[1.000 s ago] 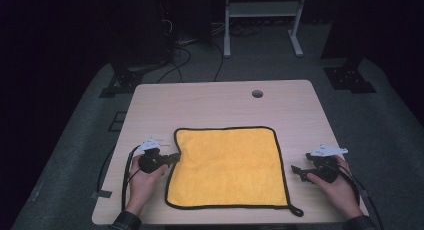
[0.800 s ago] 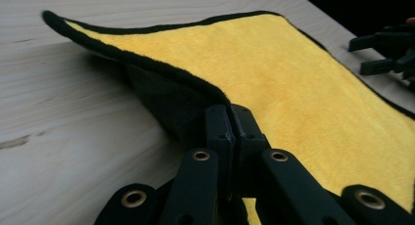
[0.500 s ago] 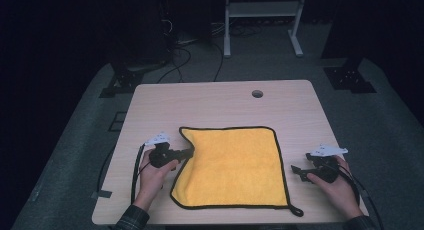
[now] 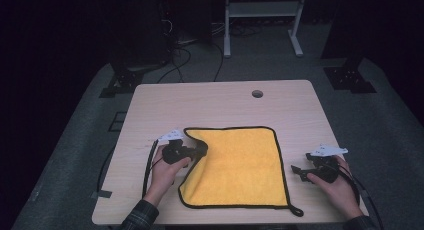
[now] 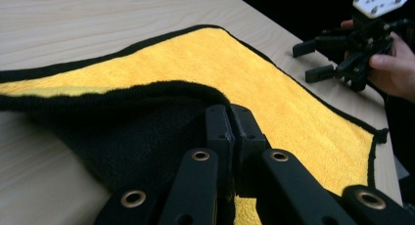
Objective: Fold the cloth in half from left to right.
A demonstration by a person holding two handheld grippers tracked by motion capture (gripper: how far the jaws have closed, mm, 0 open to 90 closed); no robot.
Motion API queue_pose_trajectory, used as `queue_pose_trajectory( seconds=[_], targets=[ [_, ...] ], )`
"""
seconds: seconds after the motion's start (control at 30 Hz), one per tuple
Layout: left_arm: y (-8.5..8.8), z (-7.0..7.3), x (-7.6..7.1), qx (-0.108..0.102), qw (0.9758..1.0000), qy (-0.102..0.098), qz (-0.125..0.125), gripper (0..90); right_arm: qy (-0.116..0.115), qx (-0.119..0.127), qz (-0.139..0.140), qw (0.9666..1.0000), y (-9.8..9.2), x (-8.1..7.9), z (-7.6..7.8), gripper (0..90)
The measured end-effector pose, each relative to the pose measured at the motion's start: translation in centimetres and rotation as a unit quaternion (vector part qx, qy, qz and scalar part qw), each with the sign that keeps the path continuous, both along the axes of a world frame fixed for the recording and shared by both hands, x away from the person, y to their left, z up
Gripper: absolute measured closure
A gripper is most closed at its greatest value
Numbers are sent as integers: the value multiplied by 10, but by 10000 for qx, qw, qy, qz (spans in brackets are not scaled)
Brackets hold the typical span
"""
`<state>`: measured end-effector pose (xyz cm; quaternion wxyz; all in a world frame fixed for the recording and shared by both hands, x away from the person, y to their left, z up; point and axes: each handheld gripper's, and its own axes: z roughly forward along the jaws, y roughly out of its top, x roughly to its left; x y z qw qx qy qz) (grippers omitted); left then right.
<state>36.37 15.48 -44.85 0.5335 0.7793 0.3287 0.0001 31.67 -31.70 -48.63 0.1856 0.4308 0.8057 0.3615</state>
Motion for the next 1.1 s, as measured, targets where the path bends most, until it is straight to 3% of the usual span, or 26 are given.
queue_pose_trajectory(
  seconds=[0.53,1.1],
  targets=[
    [-44,6,11,15,9992,-91,-384,877,2,1,4,10000,0,0,0,193],
    [-85,4,20,-20,9980,-37,-630,877,-2,1,32,10000,0,0,0,188]
  ],
)
